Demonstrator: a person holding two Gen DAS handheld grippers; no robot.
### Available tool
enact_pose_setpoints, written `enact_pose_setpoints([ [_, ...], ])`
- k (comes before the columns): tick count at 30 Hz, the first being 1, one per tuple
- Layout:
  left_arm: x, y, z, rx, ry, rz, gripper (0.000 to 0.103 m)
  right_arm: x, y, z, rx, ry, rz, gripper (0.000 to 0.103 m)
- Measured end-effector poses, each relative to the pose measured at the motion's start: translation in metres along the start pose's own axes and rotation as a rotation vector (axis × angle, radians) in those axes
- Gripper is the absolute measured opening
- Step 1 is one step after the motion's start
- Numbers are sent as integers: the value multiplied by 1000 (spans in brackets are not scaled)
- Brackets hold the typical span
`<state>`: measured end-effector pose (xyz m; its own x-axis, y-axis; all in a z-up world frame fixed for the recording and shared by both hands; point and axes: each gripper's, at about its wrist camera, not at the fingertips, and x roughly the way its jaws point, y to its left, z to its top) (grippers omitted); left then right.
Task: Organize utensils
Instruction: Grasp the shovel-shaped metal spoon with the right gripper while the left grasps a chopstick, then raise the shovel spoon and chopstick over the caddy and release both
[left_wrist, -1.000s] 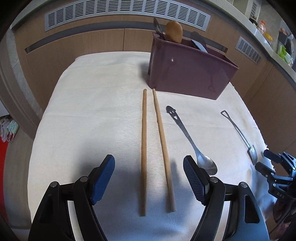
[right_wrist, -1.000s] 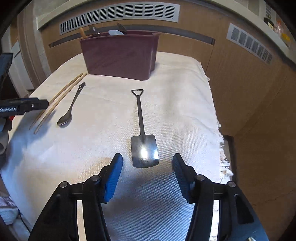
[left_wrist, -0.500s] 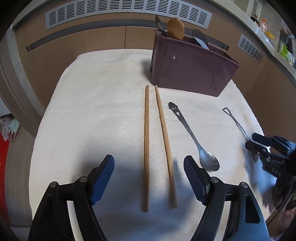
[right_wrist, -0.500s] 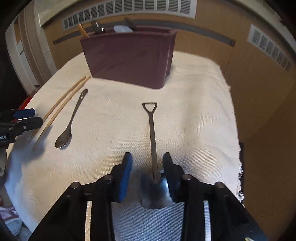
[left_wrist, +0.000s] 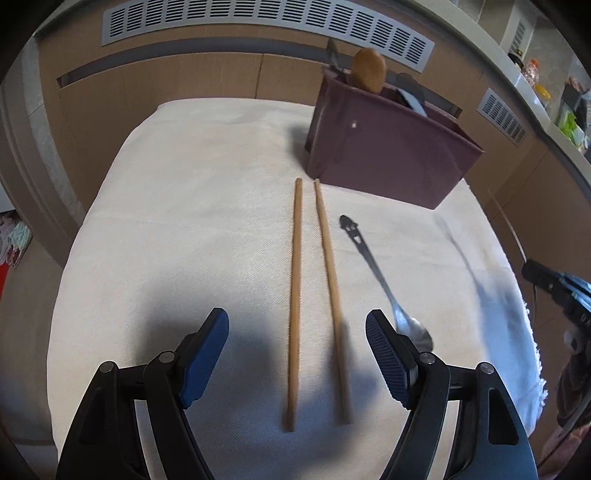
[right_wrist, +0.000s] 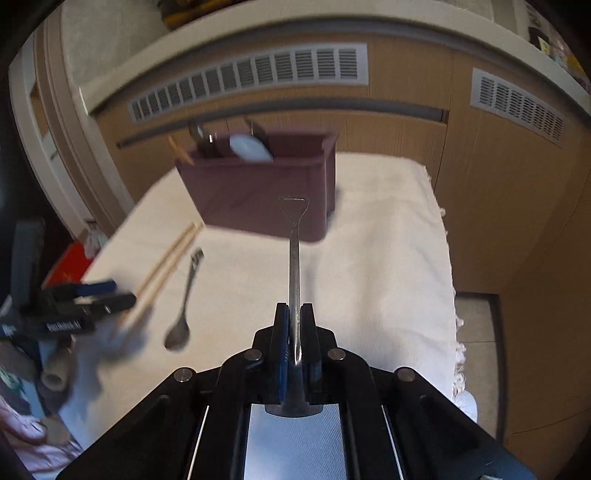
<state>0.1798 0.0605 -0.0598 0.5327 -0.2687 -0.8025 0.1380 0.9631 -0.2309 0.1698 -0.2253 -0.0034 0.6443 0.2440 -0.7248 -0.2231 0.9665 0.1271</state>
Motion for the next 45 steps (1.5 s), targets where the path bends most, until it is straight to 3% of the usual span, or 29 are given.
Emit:
enact_pose_setpoints([
  [5,0,-11,14,37,15,-29,55,-8,4,6,17,-54,48,5],
  [9,18,-22,31,86,118,-50,32,-5,6,2,12,-55,67,5],
  [12,37,-33,45,136,211,-28,27,-1,2,-2,21,-46,80,5],
  [15,58,-47,56,222,303,41,21,1,-1,-6,24,-45,84,5],
  [20,79,-58,74,267,422,75,20,0,-3,-9,27,-53,94,5],
  [23,82,-68,74,312,432,104,16,2,-3,-9,39,-57,105,5],
  [25,77,-70,71,297,401,103,6,0,-2,-9,45,-65,109,5],
  [31,24,-64,41,133,103,-21,6,-12,0,-13,42,-81,109,5],
  [35,-14,-59,26,46,-32,-90,6,-23,1,-10,45,-101,90,5],
  [45,-109,-74,69,74,-341,-148,6,-73,25,22,-23,-244,47,5],
])
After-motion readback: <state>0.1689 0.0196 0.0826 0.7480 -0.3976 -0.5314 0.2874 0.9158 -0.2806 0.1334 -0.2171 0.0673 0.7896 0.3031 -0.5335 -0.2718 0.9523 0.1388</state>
